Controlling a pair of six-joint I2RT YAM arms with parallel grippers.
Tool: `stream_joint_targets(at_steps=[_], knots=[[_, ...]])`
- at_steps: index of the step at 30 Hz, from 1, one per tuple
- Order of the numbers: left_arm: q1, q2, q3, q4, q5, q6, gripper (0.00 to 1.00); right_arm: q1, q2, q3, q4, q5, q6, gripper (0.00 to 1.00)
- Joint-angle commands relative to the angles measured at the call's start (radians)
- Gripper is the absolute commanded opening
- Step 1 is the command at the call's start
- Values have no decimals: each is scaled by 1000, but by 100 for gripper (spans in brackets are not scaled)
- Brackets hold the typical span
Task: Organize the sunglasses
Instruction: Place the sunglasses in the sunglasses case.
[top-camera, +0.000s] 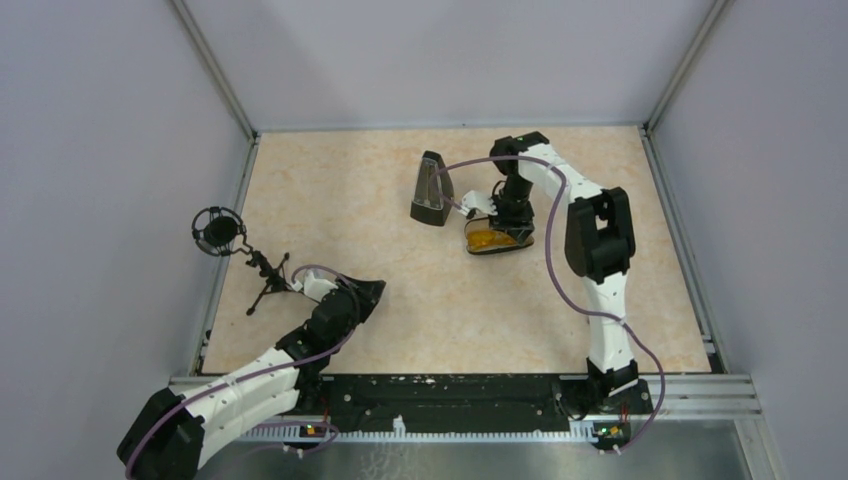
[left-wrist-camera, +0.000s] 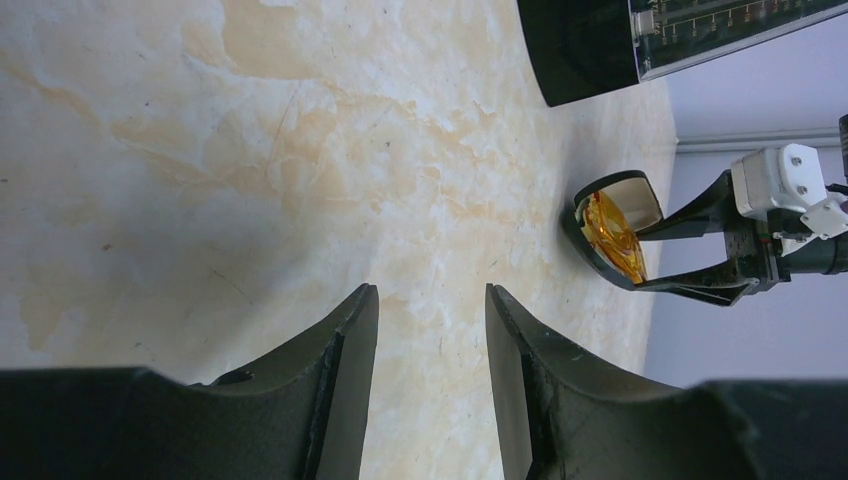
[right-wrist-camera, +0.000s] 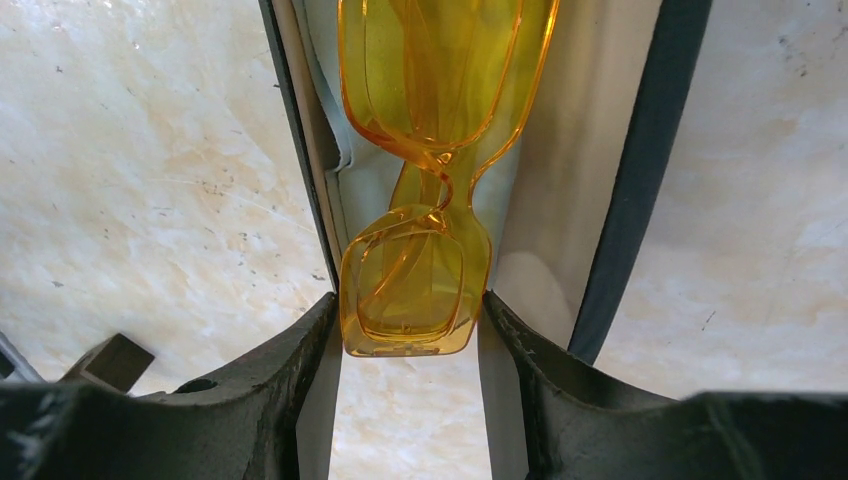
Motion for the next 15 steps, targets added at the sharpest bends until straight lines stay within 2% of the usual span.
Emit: stream_joint_targets(at_steps=[1,10,13,15], knots=[[2,-1,10,23,-23,22,50,-6,5,30,6,-25,-74,11],[2,-4,8,19,-30,29,51,-7,-27,-19,58,-6,-147,12],[2,-4,8,22,-29,30,51,-6,-26,-21,60,1,-162,16],[2,-3,8,21,-28,30,51,-6,-26,-24,62,8,-174,23]])
